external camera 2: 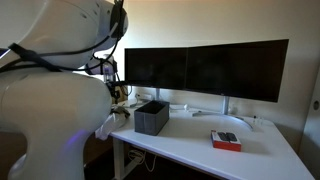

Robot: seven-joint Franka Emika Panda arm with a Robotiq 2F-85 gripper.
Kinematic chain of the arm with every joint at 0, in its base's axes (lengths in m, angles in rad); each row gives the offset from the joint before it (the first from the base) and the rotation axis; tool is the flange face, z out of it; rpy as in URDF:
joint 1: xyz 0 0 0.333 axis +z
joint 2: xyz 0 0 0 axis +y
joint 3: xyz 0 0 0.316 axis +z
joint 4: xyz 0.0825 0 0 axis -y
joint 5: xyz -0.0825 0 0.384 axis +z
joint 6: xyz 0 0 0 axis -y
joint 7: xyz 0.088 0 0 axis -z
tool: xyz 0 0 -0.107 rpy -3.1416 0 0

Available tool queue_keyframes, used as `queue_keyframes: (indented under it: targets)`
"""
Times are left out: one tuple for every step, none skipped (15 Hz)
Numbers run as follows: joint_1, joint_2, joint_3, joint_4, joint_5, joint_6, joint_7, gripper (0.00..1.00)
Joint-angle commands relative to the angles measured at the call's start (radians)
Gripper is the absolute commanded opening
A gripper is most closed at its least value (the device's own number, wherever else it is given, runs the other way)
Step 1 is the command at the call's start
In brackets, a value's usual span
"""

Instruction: Put the shirts inside the basket

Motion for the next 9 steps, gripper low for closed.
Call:
queue_keyframes:
  targets:
    - [0.052,0.072,-0.028,0.071,-0.085,-0.018,0.067,1.0]
    - [0.061,0.094,-0.028,0.089,-0.09,-0.02,0.075,1.0]
    - [0.071,0.112,-0.032,0.103,-0.099,-0.022,0.086,1.0]
    - [0.072,0.131,-0.026,0.116,-0.094,-0.026,0.084,1.0]
    - [0.075,0.145,-0.024,0.126,-0.095,-0.024,0.076,1.0]
    - [0.076,0.158,-0.023,0.131,-0.089,-0.023,0.073,0.85]
    - [0.083,0.168,-0.027,0.138,-0.096,-0.03,0.068,0.74]
    - [0.087,0.176,-0.028,0.145,-0.094,-0.043,0.072,0.68]
    - [0.089,0.183,-0.03,0.153,-0.094,-0.049,0.07,0.6]
